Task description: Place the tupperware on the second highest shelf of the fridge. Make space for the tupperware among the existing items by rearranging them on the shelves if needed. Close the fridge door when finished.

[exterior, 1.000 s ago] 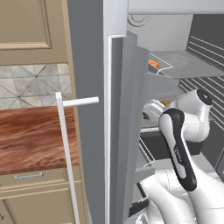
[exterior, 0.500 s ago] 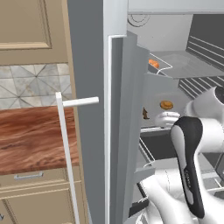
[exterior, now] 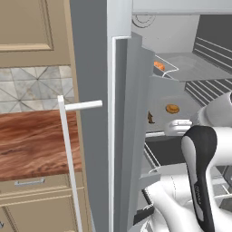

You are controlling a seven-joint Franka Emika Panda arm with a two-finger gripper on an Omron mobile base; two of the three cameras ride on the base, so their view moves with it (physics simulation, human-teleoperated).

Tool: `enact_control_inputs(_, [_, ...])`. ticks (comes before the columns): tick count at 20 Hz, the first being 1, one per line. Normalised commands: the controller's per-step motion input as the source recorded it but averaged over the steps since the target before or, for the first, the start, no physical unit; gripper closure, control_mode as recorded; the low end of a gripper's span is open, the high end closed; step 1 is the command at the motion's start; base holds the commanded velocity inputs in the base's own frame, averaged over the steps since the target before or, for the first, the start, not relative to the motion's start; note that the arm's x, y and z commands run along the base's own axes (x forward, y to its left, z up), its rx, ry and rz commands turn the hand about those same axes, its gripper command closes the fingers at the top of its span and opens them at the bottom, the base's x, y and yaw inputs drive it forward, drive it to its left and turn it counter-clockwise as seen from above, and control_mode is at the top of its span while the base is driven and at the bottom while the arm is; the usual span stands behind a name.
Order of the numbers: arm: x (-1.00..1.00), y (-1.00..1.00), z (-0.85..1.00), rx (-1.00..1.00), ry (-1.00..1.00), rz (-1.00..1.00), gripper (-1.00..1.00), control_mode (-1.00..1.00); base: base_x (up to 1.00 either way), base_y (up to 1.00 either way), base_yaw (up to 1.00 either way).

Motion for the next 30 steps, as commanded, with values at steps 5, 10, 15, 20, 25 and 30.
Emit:
enact_control_inputs(5, [0.0,0.0,0.0,0.0,0.0,0.0,-1.0,1.0,-0.6,-0.21,-0.02])
enact_control_inputs(10, [0.0,0.0,0.0,0.0,0.0,0.0,-1.0,1.0,-0.84,-0.26,-0.05])
enact_control_inputs(15, [0.0,0.0,0.0,0.0,0.0,0.0,-1.0,1.0,-0.56,-0.06,-0.13])
enact_control_inputs(20, [0.0,0.0,0.0,0.0,0.0,0.0,-1.0,1.0,-0.57,0.0,-0.15])
enact_control_inputs(25, [0.0,0.0,0.0,0.0,0.0,0.0,-1.0,-1.0,-0.06,0.0,-0.06])
enact_control_inputs(30, [-0.03,0.0,0.0,0.0,0.0,0.0,-1.0,-1.0,0.0,0.0,0.0])
